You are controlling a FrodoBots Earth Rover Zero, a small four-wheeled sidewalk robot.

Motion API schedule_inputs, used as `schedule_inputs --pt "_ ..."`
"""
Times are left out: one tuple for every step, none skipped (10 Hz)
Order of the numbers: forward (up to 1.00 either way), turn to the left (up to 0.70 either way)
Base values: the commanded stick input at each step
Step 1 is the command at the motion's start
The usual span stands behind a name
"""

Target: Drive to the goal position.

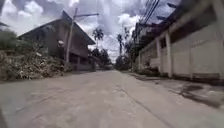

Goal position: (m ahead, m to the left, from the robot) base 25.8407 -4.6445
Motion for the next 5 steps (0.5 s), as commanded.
schedule_inputs --pt "0.50 0.00" --pt "0.50 0.00" --pt "0.50 0.00" --pt "0.50 0.00" --pt "0.50 0.00"
